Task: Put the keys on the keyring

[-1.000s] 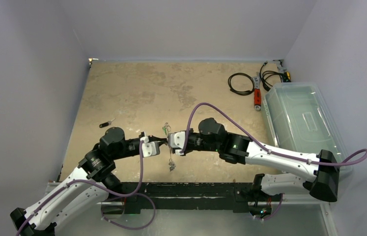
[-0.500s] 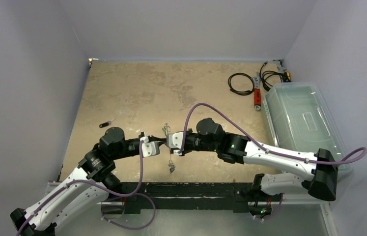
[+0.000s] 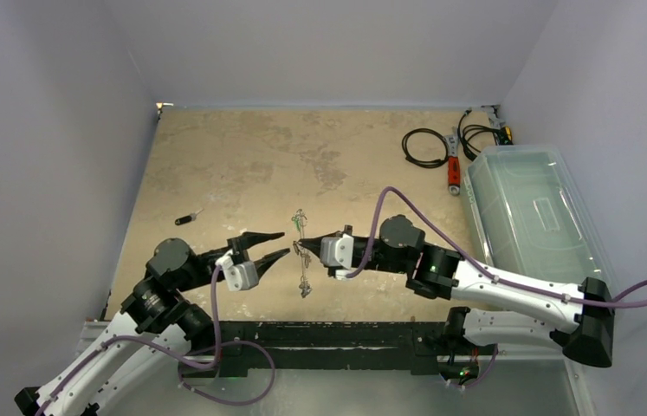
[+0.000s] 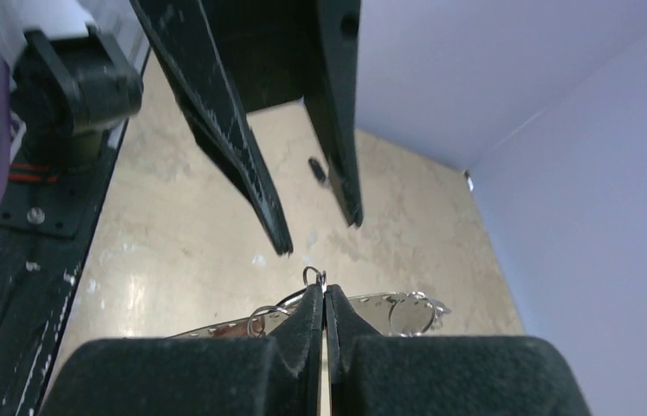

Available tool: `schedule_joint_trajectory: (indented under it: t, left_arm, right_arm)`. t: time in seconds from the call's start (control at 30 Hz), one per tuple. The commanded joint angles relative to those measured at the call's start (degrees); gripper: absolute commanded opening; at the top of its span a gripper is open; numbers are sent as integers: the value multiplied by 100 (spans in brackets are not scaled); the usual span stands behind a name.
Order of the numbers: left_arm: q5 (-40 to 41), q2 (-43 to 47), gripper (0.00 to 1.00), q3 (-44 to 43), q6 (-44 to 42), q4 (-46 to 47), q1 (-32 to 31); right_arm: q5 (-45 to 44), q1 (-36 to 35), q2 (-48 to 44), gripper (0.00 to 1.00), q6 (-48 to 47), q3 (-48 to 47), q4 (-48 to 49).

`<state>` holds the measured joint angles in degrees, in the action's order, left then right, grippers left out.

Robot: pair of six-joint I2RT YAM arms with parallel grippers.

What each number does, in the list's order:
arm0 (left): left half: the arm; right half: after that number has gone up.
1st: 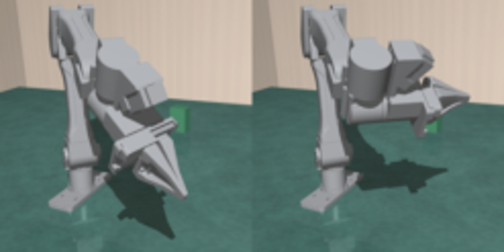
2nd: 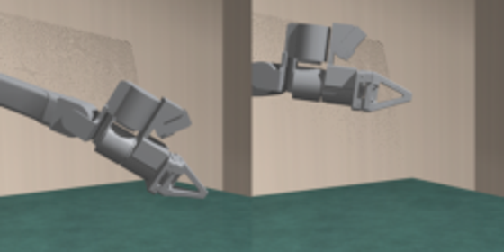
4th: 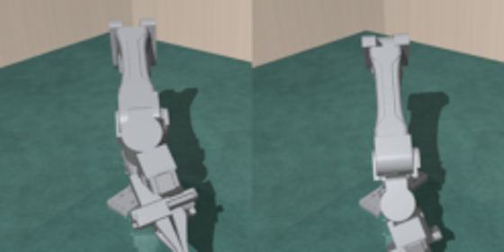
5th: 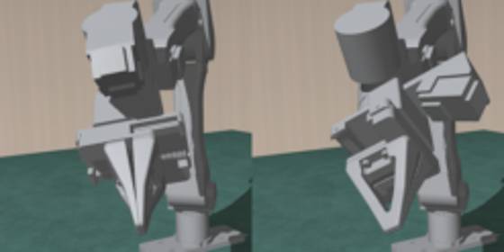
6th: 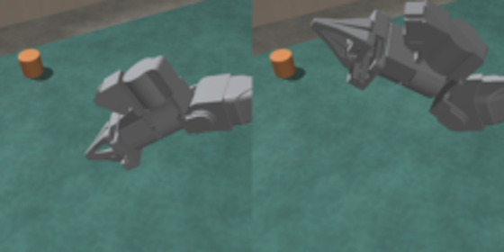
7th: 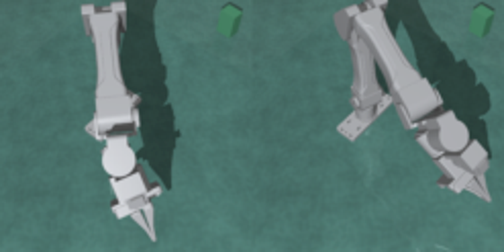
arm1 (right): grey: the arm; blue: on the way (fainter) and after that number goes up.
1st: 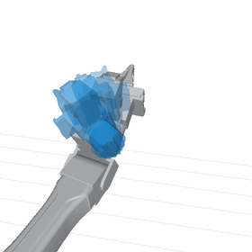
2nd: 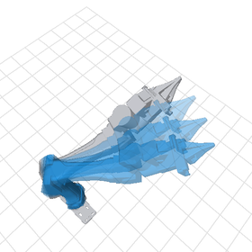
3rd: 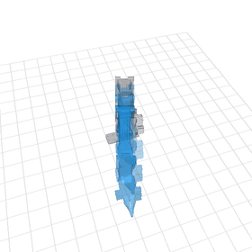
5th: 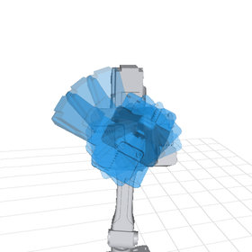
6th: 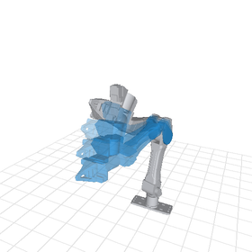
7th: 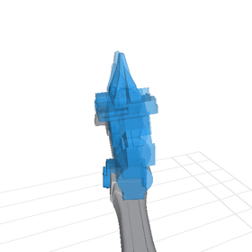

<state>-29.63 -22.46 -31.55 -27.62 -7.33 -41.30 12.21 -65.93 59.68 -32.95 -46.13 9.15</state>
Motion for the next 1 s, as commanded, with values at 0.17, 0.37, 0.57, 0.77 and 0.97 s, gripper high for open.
schedule_joint_trajectory:
  t: [0.17, 0.37, 0.57, 0.77, 0.97]
  left_arm:
    - [-633, -250, 33, -27, 27, 210, 10]
    - [-857, -386, 33, -41, 61, 258, 9]
    - [-806, -500, 28, -57, 92, 261, 15]
    - [-814, -508, 38, -41, 97, 271, 16]
    - [-853, -492, 19, -52, 72, 258, 21]
  right_arm:
    - [517, -7, -370, 0, 278, 183, 1178]
    - [683, -6, -365, 0, 322, 201, 1265]
    - [884, -7, -343, 0, 383, 192, 1291]
    - [959, -7, -387, 0, 436, 209, 1352]
    - [983, -7, -387, 0, 453, 201, 1368]
